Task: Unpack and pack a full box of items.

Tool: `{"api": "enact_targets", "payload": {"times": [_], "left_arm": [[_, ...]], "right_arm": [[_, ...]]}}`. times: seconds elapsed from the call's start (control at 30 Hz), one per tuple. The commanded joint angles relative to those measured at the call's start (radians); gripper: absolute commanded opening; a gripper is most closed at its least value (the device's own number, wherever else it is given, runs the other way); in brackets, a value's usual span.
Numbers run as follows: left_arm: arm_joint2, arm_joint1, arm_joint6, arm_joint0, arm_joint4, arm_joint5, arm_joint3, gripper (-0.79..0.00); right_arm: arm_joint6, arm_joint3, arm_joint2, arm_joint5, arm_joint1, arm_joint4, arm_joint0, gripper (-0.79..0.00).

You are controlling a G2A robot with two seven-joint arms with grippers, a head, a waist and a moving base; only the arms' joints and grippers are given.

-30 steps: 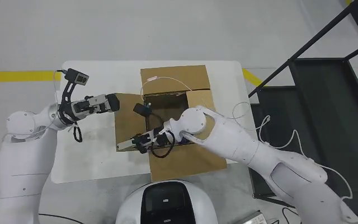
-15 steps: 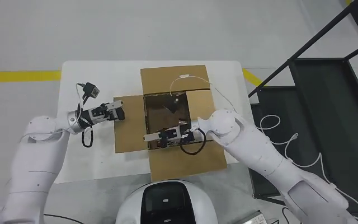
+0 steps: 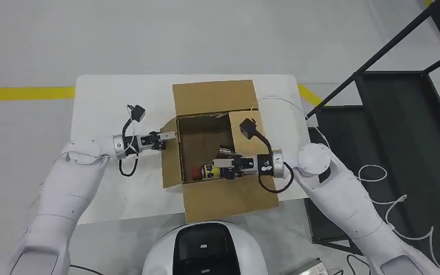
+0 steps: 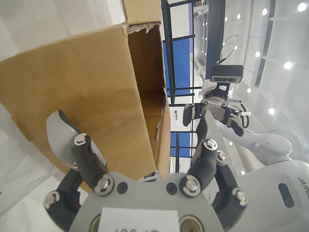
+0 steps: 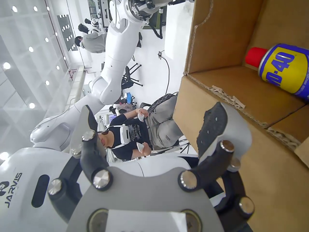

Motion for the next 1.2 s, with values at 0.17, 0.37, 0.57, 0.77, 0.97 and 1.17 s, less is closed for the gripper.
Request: {"api": "enact_targets", "payload": {"times": [0.17, 0.37, 0.57, 0.77, 0.97, 1.17], "left_arm": [[-0.058, 0.015, -0.047, -0.016, -0.071, 0.011, -0.083, 0.000], [-0.118, 0.036, -0.053, 0.016, -0.106, 0.108, -0.310, 0.000], [-0.012, 0.015, -0.009, -0.019, -0.054, 0.207, -0.410, 0.000], [0.177, -0.045, 0.091, -0.095, -0.025, 0.250, -0.335, 0.000], [0.304, -0.107, 0.183, -0.148, -0.031, 0.175, -0.210, 0.000], [0.320, -0.116, 0.161, -0.165, -0.029, 0.148, -0.184, 0.000]], "right_arm": [[0.011, -0.027, 0.065, -0.011, 0.013, 0.002, -0.047, 0.000], [0.014, -0.032, 0.131, -0.019, 0.025, 0.003, -0.094, 0.000], [0.000, -0.016, 0.235, -0.048, 0.039, 0.041, -0.166, 0.000], [-0.013, -0.033, 0.303, -0.053, 0.048, 0.044, -0.243, 0.000], [-0.021, -0.040, 0.317, -0.057, 0.050, 0.045, -0.277, 0.000], [-0.019, -0.040, 0.315, -0.058, 0.049, 0.044, -0.278, 0.000]]}}
